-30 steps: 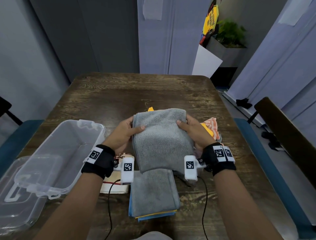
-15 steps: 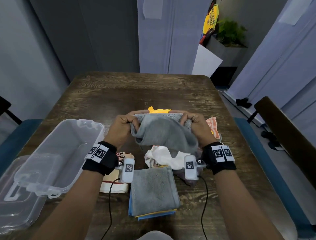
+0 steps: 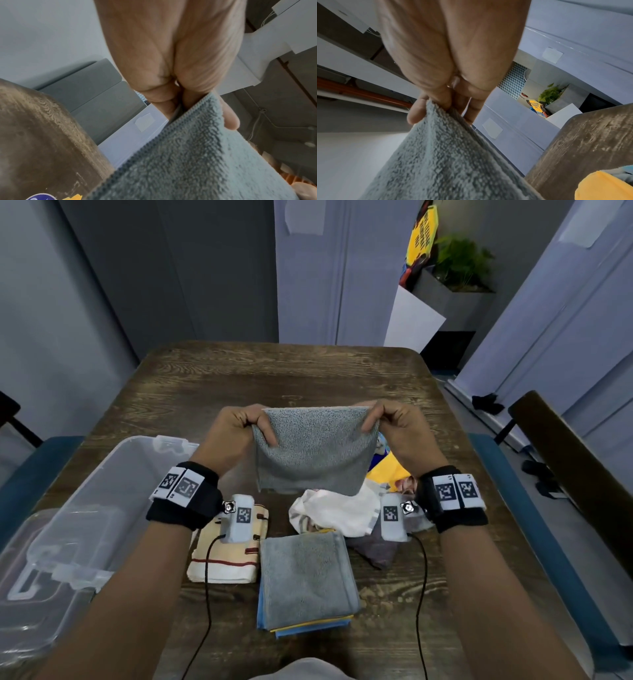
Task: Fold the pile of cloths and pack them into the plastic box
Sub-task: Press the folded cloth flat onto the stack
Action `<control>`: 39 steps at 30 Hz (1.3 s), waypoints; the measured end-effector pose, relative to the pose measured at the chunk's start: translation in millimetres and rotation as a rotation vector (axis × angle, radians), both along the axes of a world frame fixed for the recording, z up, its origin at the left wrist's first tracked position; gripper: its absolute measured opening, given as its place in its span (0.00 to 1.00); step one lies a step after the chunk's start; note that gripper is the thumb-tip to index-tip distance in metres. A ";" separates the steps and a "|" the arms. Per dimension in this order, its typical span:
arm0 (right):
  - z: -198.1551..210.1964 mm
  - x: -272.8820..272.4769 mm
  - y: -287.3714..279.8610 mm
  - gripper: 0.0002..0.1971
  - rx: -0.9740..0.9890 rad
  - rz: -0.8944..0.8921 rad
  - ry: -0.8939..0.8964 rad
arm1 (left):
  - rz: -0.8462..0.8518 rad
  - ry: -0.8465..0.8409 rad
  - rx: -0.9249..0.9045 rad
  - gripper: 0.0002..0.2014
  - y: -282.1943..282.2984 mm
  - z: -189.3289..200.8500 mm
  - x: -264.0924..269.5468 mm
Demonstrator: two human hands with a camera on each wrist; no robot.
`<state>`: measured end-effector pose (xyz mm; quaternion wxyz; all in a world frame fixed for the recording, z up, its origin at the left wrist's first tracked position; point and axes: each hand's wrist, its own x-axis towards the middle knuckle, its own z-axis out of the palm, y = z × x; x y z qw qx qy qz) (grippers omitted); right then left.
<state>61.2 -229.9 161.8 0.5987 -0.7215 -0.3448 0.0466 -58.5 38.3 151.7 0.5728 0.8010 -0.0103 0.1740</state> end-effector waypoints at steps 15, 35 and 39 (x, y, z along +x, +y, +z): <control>0.2 -1.5 2.4 0.07 0.039 0.026 0.141 | -0.015 0.091 -0.048 0.11 2.3 11.6 -3.4; 7.6 -5.7 7.8 0.11 0.370 0.124 0.360 | 0.055 -0.032 -0.644 0.19 -30.3 -0.6 4.6; 11.3 -5.3 9.2 0.16 0.345 0.133 0.325 | 0.001 0.162 -0.577 0.21 -50.1 -23.1 5.8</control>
